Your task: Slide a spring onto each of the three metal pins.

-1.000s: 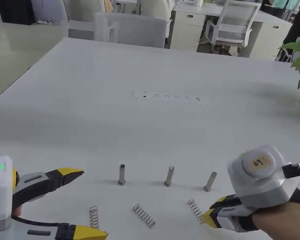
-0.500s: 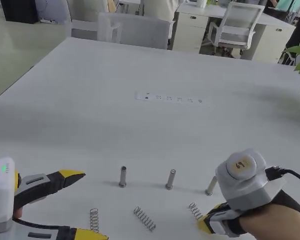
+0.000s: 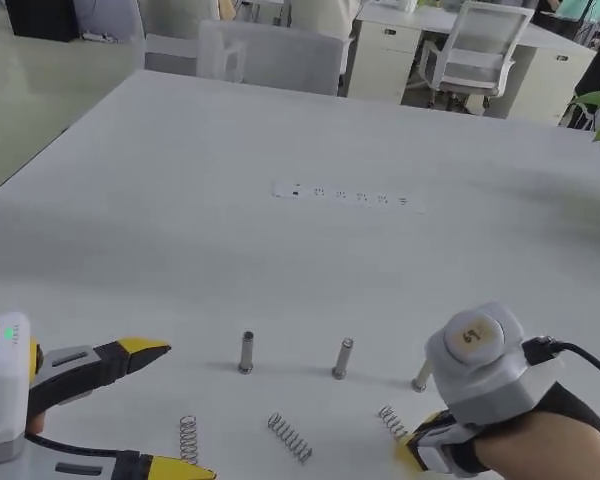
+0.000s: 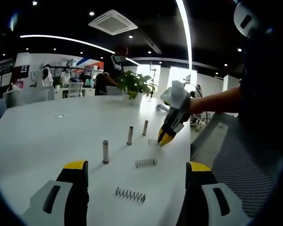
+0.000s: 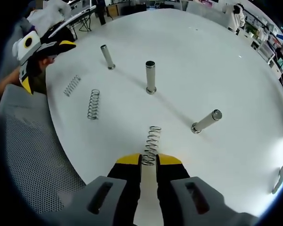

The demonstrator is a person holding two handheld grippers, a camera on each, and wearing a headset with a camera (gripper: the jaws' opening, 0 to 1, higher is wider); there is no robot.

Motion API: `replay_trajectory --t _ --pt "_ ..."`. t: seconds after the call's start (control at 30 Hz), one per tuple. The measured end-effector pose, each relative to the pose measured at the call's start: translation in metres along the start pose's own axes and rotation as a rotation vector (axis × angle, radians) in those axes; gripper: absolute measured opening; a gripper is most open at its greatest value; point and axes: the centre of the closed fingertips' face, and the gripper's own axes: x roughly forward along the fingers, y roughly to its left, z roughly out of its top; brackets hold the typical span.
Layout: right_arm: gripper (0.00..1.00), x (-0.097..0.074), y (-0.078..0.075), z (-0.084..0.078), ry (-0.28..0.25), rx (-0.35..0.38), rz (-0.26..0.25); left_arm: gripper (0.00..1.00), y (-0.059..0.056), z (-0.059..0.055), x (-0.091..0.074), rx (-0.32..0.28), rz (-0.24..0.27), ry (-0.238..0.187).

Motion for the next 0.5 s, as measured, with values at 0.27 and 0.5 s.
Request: replay_trajectory --t 0.27,0.5 --pt "0.08 -0.0004 -0.0008 -0.0006 0.007 -0.036 0.002 0.82 0.0006 -0.0008 -0.0008 0.001 0.0 0.001" --pt "0.07 -0.0014 0.0001 -0.0008 0.008 -0.076 0.006 0.82 -0.0006 -0.001 -0.002 0.003 0.0 0.001"
